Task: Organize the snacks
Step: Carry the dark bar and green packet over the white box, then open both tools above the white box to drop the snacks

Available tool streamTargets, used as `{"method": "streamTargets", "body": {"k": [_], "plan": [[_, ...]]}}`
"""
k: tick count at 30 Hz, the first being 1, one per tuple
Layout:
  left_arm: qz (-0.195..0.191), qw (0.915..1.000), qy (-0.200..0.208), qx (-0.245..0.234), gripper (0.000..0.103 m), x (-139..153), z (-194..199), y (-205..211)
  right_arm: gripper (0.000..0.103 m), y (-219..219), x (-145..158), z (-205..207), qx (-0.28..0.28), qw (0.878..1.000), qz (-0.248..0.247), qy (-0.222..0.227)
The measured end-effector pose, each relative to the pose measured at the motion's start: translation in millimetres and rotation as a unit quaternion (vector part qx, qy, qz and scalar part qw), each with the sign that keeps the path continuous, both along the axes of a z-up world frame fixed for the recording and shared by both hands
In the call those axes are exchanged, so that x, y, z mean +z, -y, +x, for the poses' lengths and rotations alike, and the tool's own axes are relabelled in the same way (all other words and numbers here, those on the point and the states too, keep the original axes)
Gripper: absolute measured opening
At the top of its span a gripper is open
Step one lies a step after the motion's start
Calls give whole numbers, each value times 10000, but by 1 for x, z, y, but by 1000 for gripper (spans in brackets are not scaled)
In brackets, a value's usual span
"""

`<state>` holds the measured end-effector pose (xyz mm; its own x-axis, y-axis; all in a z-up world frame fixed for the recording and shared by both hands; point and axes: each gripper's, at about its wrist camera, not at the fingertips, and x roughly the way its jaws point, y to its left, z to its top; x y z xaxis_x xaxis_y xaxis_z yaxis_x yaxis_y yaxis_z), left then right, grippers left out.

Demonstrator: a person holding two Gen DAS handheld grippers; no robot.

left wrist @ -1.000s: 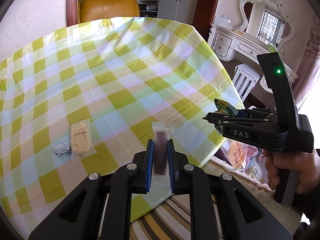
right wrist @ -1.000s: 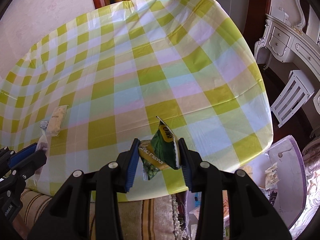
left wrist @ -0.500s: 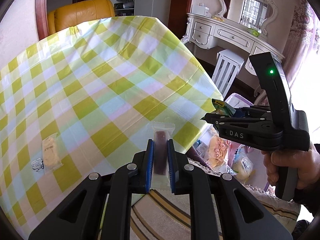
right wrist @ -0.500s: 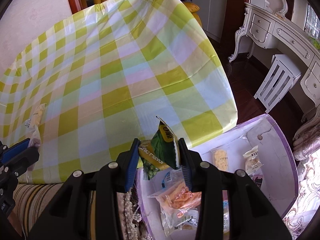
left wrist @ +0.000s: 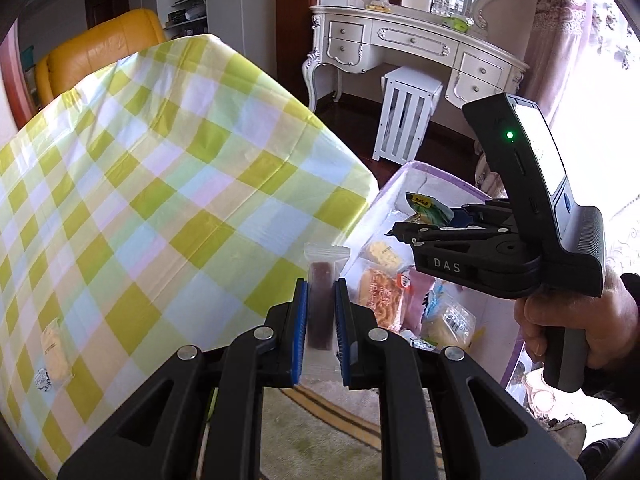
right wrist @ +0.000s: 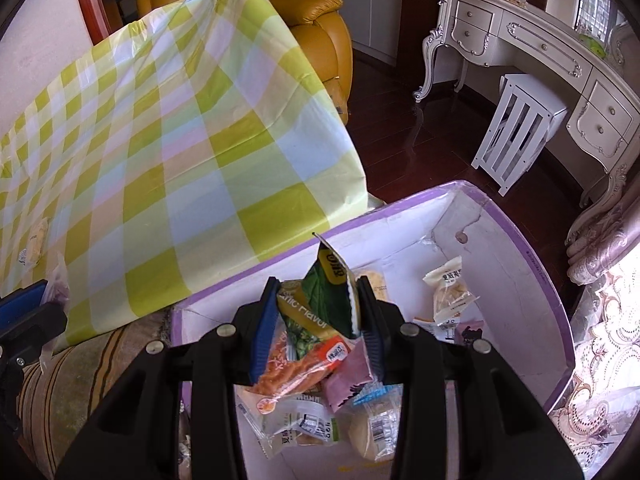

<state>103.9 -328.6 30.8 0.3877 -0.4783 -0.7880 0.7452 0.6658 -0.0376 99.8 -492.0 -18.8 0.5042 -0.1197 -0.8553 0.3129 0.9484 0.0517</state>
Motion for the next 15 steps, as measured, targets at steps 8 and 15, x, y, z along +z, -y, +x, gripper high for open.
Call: {"method": "streamTargets", "body": {"k": [8, 15], "plan": [[209, 9986, -3, -485, 13, -7, -14, 44, 39, 38, -12, -20, -405, 9991, -16, -130], [331, 9968, -23, -723, 13, -12, -20, 67, 39, 60, -23, -30, -675, 9973, -23, -275]]}}
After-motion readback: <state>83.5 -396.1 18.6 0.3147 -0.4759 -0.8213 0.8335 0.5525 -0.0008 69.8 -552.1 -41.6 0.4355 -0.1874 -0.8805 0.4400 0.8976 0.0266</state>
